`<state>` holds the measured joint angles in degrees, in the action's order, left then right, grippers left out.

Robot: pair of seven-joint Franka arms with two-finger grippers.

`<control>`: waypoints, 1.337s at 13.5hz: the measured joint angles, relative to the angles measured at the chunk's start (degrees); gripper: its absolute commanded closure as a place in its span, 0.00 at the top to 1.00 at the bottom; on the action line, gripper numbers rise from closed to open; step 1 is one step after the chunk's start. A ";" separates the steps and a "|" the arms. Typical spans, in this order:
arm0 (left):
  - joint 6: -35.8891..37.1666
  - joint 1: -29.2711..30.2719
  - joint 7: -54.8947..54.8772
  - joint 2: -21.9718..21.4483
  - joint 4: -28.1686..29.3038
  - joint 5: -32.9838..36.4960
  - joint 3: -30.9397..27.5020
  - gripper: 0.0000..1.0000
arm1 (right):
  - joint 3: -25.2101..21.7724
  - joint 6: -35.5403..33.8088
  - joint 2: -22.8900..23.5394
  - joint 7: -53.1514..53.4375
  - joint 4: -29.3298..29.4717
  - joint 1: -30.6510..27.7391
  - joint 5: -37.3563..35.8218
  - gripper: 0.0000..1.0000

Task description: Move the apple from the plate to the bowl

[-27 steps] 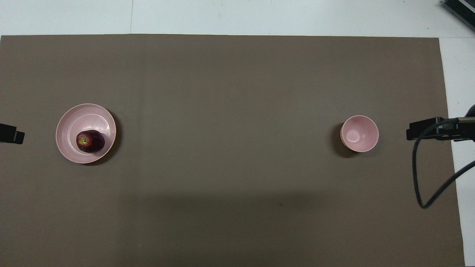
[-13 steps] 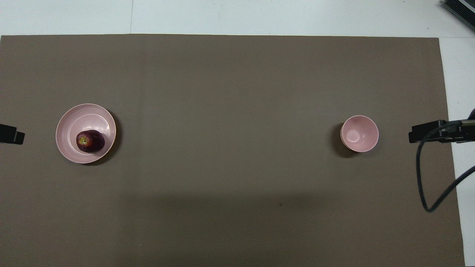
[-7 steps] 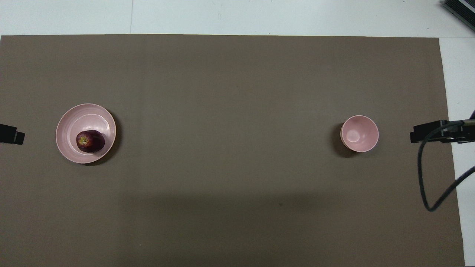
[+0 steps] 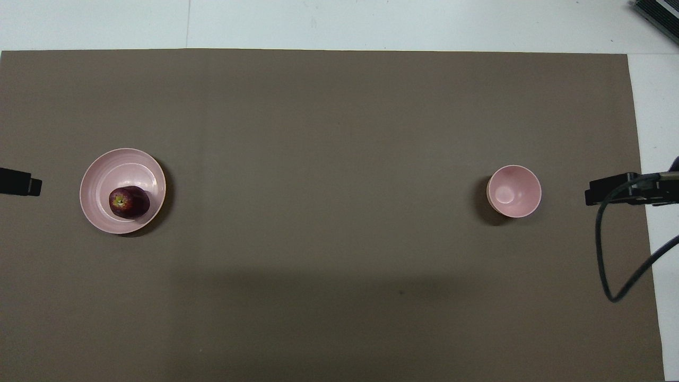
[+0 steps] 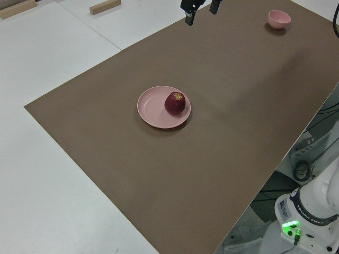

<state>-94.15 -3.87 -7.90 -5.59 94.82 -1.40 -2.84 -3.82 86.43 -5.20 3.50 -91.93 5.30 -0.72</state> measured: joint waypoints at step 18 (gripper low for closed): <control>-41.14 4.64 -0.08 9.82 30.96 -4.23 0.99 1.00 | 0.50 18.24 7.51 0.41 -7.54 0.94 4.99 1.00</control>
<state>-135.30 0.77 -7.98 4.23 125.78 -5.64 -1.85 -3.32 104.67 2.31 3.91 -99.47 6.24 4.27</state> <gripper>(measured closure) 0.000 0.000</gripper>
